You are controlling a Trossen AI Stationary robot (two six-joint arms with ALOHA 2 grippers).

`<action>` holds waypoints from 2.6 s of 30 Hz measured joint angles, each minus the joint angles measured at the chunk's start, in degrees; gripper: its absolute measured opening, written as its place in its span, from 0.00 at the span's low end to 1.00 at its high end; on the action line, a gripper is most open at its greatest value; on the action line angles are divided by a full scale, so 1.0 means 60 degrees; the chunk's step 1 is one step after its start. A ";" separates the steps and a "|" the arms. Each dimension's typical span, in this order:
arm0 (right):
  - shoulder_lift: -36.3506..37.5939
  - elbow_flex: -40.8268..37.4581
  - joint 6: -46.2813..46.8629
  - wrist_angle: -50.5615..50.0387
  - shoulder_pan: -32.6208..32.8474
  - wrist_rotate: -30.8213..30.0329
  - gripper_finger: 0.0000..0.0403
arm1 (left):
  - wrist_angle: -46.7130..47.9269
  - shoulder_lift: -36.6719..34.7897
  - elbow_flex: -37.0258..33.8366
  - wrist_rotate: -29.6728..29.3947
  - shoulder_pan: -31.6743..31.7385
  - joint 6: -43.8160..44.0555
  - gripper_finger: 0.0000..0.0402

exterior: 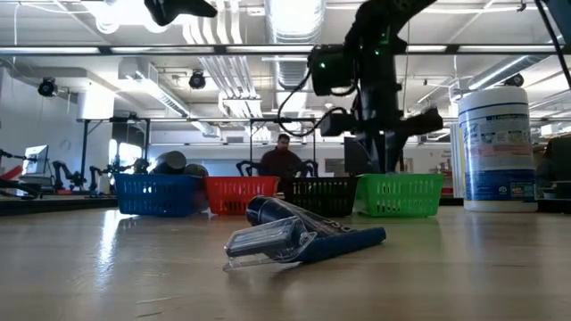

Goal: Pick & Place Travel size toiletries
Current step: Put the blue razor into the green bin

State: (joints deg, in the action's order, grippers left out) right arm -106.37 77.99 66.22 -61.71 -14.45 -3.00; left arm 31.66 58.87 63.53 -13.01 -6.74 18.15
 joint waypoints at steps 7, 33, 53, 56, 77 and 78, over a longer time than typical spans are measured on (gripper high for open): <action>0.0022 -0.0601 0.0014 0.0104 0.0063 0.0078 0.13 | 0.0107 0.0020 0.0007 0.1412 0.1073 -0.0317 0.69; 0.0111 0.1168 -0.9880 0.0754 0.5324 0.0052 0.60 | 0.2709 -0.0315 -0.0011 0.3741 0.0853 -0.0995 0.69; -0.4188 0.4545 -1.3203 0.2721 0.7105 -0.0197 0.51 | 0.2509 -0.0299 -0.0015 0.3473 0.0733 -0.0831 0.69; -0.4563 0.4975 -1.2899 0.1880 0.7043 -0.0168 0.49 | 0.2510 -0.0299 -0.0015 0.3475 0.0728 -0.0790 0.68; -0.4435 0.4426 -1.1524 0.2022 0.6368 0.1374 0.06 | 0.2517 -0.0295 -0.0022 0.3479 0.0681 -0.0268 0.69; -0.4396 0.4462 -1.1523 0.1963 0.6376 0.1200 0.05 | 0.2520 -0.0295 -0.0022 0.3478 0.0681 -0.0253 0.69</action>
State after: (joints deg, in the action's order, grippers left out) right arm -132.75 104.77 -2.92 -49.94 23.80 4.20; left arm 46.78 57.10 63.40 7.85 -2.66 16.63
